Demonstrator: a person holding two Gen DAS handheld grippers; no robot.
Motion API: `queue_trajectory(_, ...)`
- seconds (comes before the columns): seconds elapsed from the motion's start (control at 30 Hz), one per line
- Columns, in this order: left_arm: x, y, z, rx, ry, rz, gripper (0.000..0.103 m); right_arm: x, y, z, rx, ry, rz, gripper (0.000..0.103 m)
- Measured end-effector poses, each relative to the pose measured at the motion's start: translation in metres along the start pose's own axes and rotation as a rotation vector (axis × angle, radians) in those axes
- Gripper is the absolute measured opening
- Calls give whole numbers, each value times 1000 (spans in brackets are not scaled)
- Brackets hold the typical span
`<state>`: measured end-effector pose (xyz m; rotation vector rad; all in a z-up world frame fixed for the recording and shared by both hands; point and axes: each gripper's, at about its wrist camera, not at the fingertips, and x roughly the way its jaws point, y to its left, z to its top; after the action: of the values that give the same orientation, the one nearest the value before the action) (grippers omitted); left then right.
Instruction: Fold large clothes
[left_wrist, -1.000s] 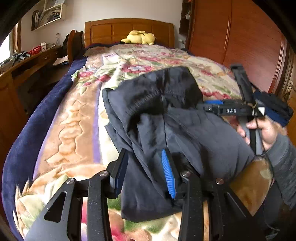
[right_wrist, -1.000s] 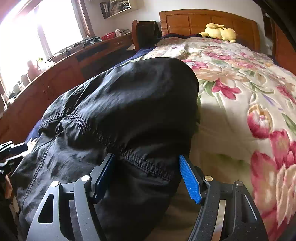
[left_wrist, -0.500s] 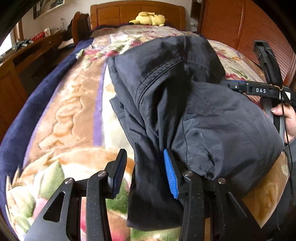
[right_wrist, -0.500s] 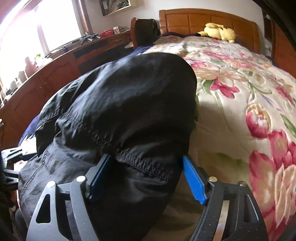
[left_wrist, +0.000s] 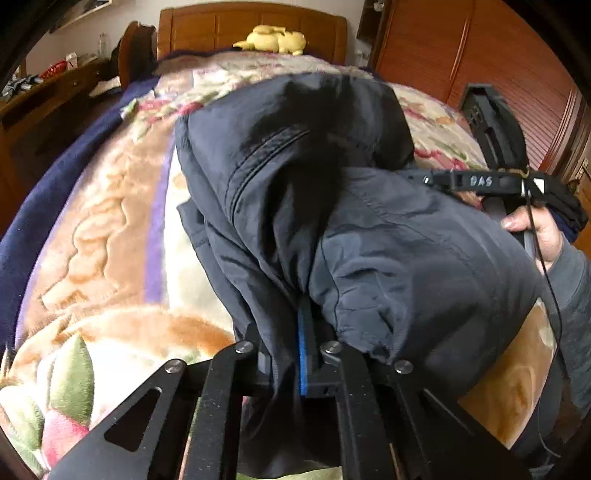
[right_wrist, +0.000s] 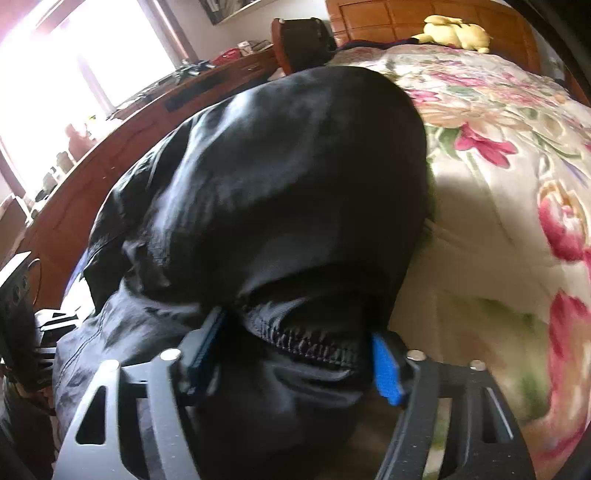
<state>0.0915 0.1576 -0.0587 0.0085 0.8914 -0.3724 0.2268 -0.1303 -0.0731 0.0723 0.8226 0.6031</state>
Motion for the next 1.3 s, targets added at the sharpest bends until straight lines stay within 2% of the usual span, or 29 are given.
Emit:
queue_trajectory(0.03, -3, 1, 0, -3, -16, 0, 6, -1, 2, -1, -7, -5, 3, 58)
queue_trajectory(0.1, -13, 1, 1, 5, -51, 11, 6, -4, 5, -2, -24, -22, 7, 43)
queue_trajectory(0.2, -29, 6, 3, 21, -77, 23, 6, -5, 13, -3, -44, -53, -7, 30)
queue_trajectory(0.3, -42, 14, 1, 37, -87, 57, 6, -4, 26, 1, -47, -77, 0, 21)
queue_trajectory(0.4, -56, 33, -3, 30, -97, 85, 6, 2, 45, 5, -77, -93, 7, 18)
queue_trajectory(0.6, -78, 77, -20, 13, -91, 166, 6, 35, 92, 22, -114, -87, 50, 15)
queue_trajectory(0.93, -115, 174, -51, -79, -104, 274, 6, 111, 183, 54, -176, -56, 125, 15)
queue_trajectory(1.2, -132, 228, -57, -103, -128, 344, 6, 148, 213, 75, -197, -44, 148, 15)
queue_trajectory(1.3, -136, 247, -57, -119, -132, 364, 6, 151, 217, 73, -199, -48, 158, 15)
